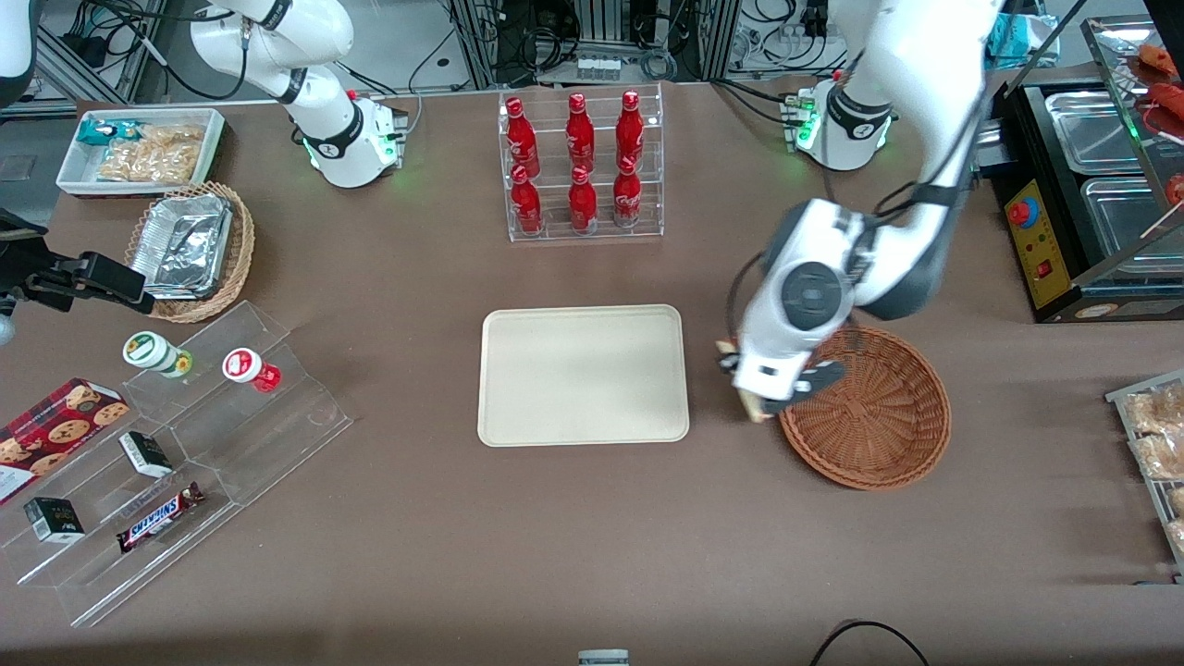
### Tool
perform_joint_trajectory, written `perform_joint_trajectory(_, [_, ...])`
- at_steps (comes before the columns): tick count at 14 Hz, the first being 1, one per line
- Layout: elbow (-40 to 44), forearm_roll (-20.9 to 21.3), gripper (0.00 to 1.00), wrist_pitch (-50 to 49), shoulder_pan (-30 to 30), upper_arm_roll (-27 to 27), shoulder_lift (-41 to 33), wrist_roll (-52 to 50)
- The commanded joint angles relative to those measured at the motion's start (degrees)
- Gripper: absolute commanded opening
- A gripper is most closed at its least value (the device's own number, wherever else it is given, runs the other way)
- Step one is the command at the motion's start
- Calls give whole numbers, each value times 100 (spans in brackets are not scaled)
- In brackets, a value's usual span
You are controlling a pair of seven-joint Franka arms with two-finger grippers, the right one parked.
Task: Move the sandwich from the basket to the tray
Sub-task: 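Lift the sandwich and carry it over the cream tray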
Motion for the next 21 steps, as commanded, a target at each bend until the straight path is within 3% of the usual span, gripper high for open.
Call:
perform_joint_trajectory(1, [1021, -26, 10, -100, -279, -70, 695, 153])
perform_joint_trajectory(4, [1698, 0, 8, 84, -567, -580, 1354, -31])
perform_joint_trajectory(8, [2429, 70, 8, 191, -990, -564, 2031, -199])
perform_joint_trajectory(10, [2456, 358, 8, 199, -1122, -572, 2103, -138])
perform_joint_trajectory(15, [2518, 395, 12, 191, -1220, -590, 2270, -129])
perform_joint_trajectory(16, [2500, 395, 40, 208, -1211, -590, 2279, -103])
perform_joint_trajectory(17, [2465, 352, 99, 234, -1211, -590, 2270, -120])
perform_joint_trajectory(21, [2456, 395, 100, 112, -1176, -572, 1963, -155])
